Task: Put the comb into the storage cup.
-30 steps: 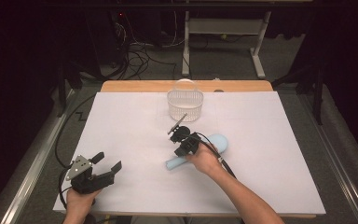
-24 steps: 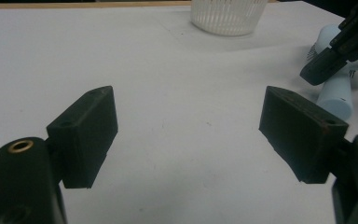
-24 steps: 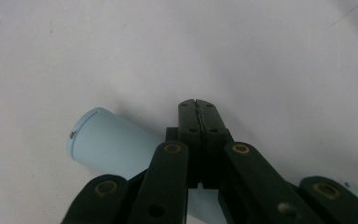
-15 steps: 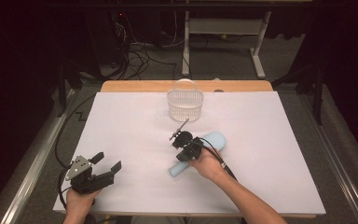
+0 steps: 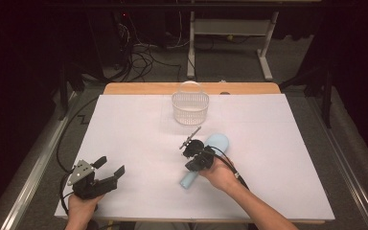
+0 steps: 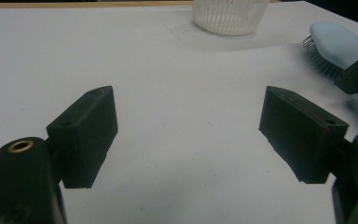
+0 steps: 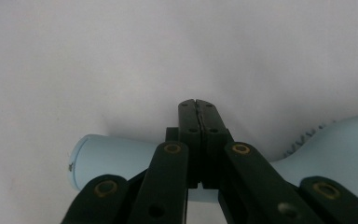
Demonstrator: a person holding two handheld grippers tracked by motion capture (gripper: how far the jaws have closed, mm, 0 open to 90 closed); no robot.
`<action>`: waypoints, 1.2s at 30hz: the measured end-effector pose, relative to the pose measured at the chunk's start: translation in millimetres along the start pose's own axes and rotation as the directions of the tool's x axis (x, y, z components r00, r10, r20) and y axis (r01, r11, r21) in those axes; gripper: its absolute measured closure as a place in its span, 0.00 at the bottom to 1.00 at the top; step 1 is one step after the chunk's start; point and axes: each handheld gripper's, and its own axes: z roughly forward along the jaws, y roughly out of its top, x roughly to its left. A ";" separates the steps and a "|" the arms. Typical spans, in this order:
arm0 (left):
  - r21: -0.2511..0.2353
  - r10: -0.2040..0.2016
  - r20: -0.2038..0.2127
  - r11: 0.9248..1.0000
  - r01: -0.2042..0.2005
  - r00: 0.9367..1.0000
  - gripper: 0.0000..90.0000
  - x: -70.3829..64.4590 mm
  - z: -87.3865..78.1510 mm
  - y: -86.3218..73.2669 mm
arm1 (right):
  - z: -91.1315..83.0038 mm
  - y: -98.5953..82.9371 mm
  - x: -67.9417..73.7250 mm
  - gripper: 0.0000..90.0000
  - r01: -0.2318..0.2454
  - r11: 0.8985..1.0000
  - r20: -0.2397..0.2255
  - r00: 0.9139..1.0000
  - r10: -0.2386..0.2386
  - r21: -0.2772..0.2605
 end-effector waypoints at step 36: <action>0.001 -0.003 -0.004 1.000 0.003 1.000 0.21 0.6 0.6 -0.1 | -19.0 -34.4 -0.9 1.00 -0.015 1.000 0.007 1.000 0.015 0.004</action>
